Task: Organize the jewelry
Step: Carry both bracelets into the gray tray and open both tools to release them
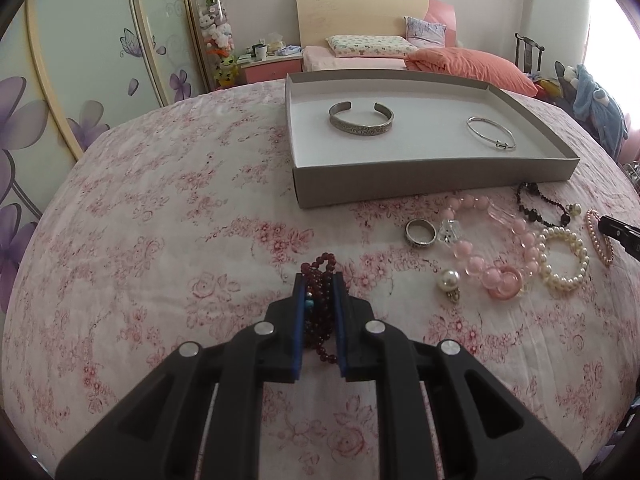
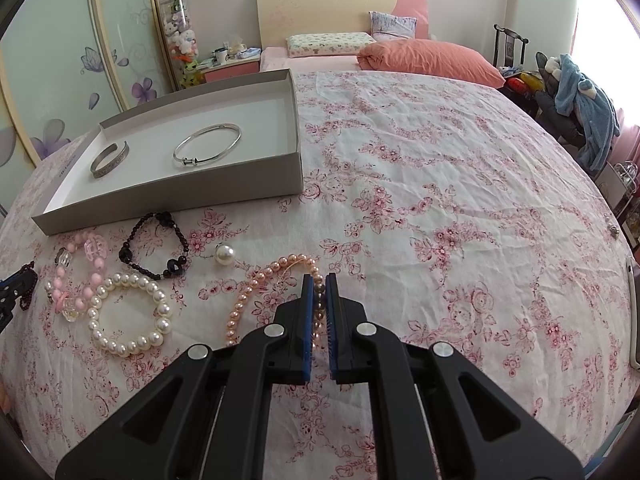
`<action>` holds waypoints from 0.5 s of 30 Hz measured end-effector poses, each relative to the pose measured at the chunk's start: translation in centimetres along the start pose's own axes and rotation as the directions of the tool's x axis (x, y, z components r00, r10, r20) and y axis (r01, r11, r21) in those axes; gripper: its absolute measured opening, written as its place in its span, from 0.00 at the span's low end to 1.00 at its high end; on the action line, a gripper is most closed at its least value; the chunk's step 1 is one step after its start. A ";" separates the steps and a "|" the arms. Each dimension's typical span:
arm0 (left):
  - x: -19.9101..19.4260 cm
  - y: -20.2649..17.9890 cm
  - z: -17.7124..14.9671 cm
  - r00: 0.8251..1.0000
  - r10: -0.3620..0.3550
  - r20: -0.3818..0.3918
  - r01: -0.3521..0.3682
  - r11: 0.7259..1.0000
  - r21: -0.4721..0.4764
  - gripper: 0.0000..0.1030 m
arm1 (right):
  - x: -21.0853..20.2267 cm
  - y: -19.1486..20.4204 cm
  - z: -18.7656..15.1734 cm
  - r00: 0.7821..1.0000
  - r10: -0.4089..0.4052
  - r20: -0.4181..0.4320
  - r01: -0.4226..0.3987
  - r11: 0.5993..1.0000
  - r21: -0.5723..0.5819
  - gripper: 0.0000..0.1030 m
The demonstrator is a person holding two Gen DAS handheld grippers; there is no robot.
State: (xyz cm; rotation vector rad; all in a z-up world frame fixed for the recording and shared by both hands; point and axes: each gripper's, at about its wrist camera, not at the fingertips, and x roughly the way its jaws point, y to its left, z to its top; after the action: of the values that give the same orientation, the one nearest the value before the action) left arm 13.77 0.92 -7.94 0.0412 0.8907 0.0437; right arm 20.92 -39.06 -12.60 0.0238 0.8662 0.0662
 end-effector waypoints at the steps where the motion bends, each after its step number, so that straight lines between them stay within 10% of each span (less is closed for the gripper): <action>1: 0.1 0.0 0.1 1.000 -0.001 0.000 0.001 1.000 -0.001 0.13 | 0.0 -0.1 0.0 1.000 0.002 0.000 -0.002 1.000 0.000 0.07; 15: 0.6 0.4 0.5 1.000 -0.015 -0.009 0.015 1.000 -0.017 0.14 | 0.0 -0.1 0.0 1.000 0.003 0.000 -0.003 1.000 0.001 0.07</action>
State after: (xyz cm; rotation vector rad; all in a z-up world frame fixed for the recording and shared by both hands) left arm 14.58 1.34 -8.07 0.0190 0.8991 0.0374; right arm 20.93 -39.14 -12.62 0.0260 0.8666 0.0681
